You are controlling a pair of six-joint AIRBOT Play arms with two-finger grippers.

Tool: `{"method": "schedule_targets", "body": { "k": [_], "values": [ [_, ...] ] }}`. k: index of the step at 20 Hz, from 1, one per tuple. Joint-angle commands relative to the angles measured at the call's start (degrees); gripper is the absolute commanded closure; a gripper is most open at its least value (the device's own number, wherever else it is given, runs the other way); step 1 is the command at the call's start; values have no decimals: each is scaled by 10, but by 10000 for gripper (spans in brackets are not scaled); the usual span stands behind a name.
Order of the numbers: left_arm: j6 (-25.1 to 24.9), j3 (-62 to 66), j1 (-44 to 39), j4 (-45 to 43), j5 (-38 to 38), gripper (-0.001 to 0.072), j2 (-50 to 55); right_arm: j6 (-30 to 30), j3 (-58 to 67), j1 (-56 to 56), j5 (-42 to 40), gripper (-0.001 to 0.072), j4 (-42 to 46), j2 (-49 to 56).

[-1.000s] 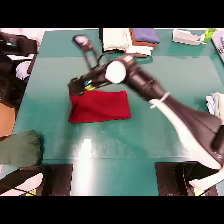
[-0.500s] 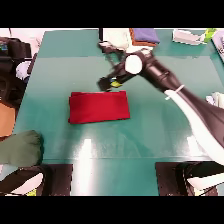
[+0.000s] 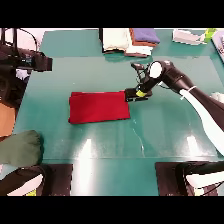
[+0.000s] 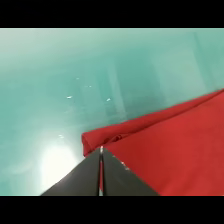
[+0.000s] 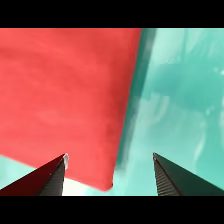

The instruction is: Fold the shirts.

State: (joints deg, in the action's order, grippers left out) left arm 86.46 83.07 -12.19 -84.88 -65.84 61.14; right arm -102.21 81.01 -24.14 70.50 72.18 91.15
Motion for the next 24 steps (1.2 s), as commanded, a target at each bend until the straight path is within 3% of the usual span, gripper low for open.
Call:
{"method": "schedule_targets", "body": {
  "k": [1,7,8,9,11,17,21,24],
  "values": [
    [0,-7,-4,0,3,684,0,-16,-10,-5,-20,100,-57,51],
    [0,-7,-4,0,3,684,0,-24,-10,-39,-125,122,-78,82],
    [0,-7,-4,0,3,684,0,-24,-10,-40,-137,200,-78,82],
    [0,-7,-4,0,3,684,0,-23,-10,-40,-147,323,-77,82],
    [0,-7,-4,3,3,685,0,-12,-10,-40,-164,695,-75,77],
    [0,-7,-58,9,5,686,0,-8,-10,49,-135,694,-11,-37],
    [1,-7,-120,9,23,684,0,9,-10,184,-57,694,85,-151],
    [6,-7,-142,11,37,685,0,50,-10,323,-26,694,95,-212]
  ]
}}
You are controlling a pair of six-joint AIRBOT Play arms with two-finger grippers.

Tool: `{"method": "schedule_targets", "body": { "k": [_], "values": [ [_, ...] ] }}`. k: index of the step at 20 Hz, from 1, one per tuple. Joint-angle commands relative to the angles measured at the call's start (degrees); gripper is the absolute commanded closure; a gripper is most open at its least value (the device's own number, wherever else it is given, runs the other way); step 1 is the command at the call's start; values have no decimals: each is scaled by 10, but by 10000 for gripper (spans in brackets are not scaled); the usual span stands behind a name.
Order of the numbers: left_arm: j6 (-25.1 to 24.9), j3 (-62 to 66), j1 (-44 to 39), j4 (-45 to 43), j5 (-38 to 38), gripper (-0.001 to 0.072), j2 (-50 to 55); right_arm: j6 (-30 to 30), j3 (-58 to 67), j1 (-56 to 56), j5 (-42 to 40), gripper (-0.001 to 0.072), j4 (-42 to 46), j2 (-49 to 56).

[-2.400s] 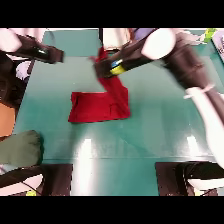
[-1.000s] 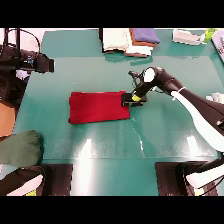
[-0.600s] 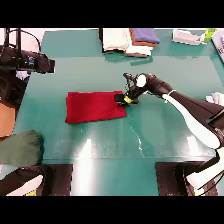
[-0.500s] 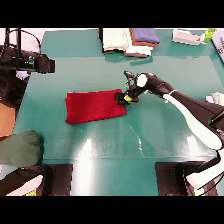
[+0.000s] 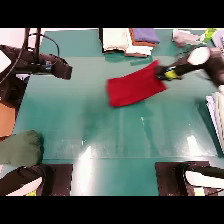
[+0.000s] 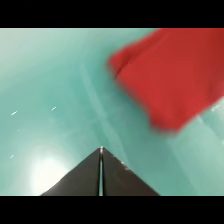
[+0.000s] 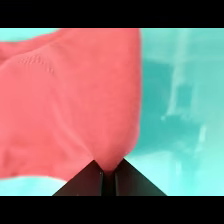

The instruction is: Fold the shirts.

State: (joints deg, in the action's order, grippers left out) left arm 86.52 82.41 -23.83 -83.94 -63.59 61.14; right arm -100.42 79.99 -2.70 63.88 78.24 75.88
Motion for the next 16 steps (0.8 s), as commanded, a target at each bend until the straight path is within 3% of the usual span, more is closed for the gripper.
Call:
{"method": "schedule_targets", "body": {
  "k": [1,8,16],
  "values": [
    [7,0,-27,10,15,685,0,43,0,158,40,694,34,-73],
    [19,0,-28,21,14,684,0,92,11,414,37,694,-9,-75],
    [19,0,-28,21,10,684,0,94,187,460,76,694,-35,4]
  ]
}}
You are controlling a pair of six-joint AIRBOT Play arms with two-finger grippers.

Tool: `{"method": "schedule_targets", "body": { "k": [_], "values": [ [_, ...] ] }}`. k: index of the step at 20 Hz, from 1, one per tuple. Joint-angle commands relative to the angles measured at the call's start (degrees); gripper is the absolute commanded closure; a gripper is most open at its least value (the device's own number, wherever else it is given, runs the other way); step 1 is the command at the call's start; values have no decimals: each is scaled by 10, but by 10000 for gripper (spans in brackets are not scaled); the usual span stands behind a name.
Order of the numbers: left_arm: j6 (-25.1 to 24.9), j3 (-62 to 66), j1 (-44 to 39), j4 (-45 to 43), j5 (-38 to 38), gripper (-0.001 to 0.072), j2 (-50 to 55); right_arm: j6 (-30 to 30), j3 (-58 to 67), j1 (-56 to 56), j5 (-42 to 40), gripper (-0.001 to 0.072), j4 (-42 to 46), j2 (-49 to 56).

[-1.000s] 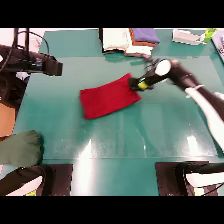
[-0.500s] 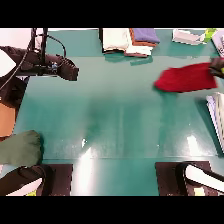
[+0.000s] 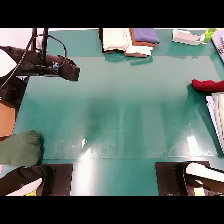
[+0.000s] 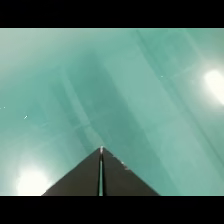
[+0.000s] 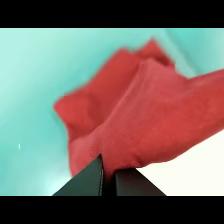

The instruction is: Fold the shirts.

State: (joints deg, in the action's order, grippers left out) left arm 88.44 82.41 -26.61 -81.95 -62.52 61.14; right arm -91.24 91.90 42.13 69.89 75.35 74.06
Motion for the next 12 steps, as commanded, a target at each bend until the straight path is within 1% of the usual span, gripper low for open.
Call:
{"method": "schedule_targets", "body": {
  "k": [1,4,6,7,9,12],
  "values": [
    [0,0,0,1,-1,684,0,2,100,12,20,694,-7,27],
    [0,0,0,1,-1,684,0,3,174,12,31,694,0,30],
    [0,0,0,1,-2,684,0,7,213,12,52,694,20,30],
    [0,0,0,1,-2,684,0,18,226,13,63,694,30,30],
    [0,0,0,1,-7,684,0,41,233,26,85,694,28,25],
    [0,0,0,1,-17,684,0,75,185,57,99,694,29,-8]
  ]
}}
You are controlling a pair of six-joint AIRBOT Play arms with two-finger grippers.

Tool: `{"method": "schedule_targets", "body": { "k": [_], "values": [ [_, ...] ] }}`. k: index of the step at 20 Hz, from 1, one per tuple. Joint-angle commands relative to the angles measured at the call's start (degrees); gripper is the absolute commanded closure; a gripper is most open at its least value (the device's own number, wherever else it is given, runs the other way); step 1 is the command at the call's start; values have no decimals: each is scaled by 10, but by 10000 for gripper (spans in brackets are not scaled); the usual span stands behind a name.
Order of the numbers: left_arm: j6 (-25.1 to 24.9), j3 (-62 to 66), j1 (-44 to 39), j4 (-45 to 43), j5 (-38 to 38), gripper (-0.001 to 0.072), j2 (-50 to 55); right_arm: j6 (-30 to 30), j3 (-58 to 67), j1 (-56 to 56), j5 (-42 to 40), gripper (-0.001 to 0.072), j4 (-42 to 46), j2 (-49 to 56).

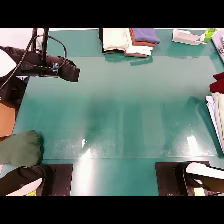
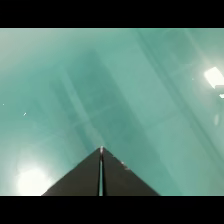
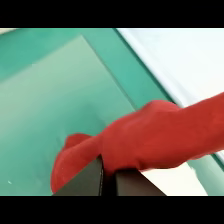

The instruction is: Fold the shirts.

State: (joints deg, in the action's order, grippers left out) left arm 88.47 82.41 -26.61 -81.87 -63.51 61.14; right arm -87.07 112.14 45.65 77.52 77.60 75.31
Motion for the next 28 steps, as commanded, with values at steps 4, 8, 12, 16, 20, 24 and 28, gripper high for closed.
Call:
{"method": "schedule_targets", "body": {
  "k": [4,8,12,16,20,24,28],
  "values": [
    [-1,0,0,0,-11,684,0,66,-152,83,18,694,67,-103],
    [-5,0,0,0,-19,684,0,78,-309,150,10,693,131,-180],
    [-4,0,0,0,-23,684,0,92,-439,209,-22,692,141,-221],
    [-4,0,0,0,-32,684,0,92,-513,231,-45,679,142,-224],
    [-4,0,0,0,-30,683,0,90,-515,229,-55,132,131,-203],
    [-4,0,0,0,-30,683,0,89,-402,141,-59,135,-19,-163],
    [-4,0,0,0,-30,683,0,40,-309,-85,-49,136,-111,-112]
  ]
}}
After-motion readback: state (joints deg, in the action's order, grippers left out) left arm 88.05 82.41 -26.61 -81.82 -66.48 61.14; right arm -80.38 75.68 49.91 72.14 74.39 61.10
